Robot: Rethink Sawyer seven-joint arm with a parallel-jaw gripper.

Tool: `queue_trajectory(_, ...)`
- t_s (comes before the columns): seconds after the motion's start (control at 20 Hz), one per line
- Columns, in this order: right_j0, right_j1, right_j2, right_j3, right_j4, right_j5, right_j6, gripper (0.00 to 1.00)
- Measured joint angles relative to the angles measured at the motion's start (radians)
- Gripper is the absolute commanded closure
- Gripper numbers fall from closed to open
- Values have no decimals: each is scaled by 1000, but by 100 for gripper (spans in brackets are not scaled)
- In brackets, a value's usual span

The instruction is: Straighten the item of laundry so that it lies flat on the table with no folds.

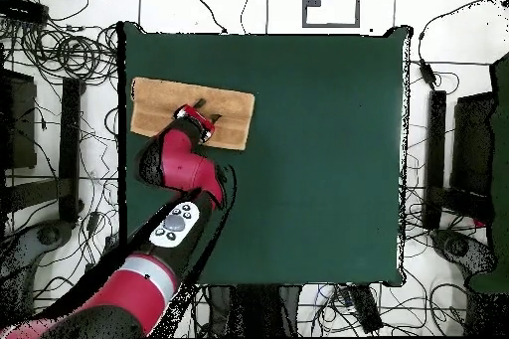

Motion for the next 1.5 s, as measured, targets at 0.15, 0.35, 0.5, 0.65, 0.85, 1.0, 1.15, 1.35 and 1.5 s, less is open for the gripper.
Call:
queue_trajectory(0.15, 0, 52, -76, -3, 32, -39, 0, 0)
queue_trajectory(0.35, -25, 110, -172, -3, 55, -76, 0, 0)
queue_trajectory(0.5, -48, 130, -226, -2, 55, -97, 0, 0)
queue_trajectory(0.65, -65, 134, -249, -2, 54, -112, 0, 0)
queue_trajectory(0.85, -101, 133, -283, -2, 36, -152, 0, 0)
queue_trajectory(1.0, -124, 128, -296, -2, 20, -172, 0, 0)
queue_trajectory(1.15, -183, 79, -267, -6, -99, -175, 0, 0)
queue_trajectory(1.35, -323, -25, -122, -10, -297, -163, 0, 0)
queue_trajectory(1.5, -514, -120, 90, -3, -414, -94, 0, 0)
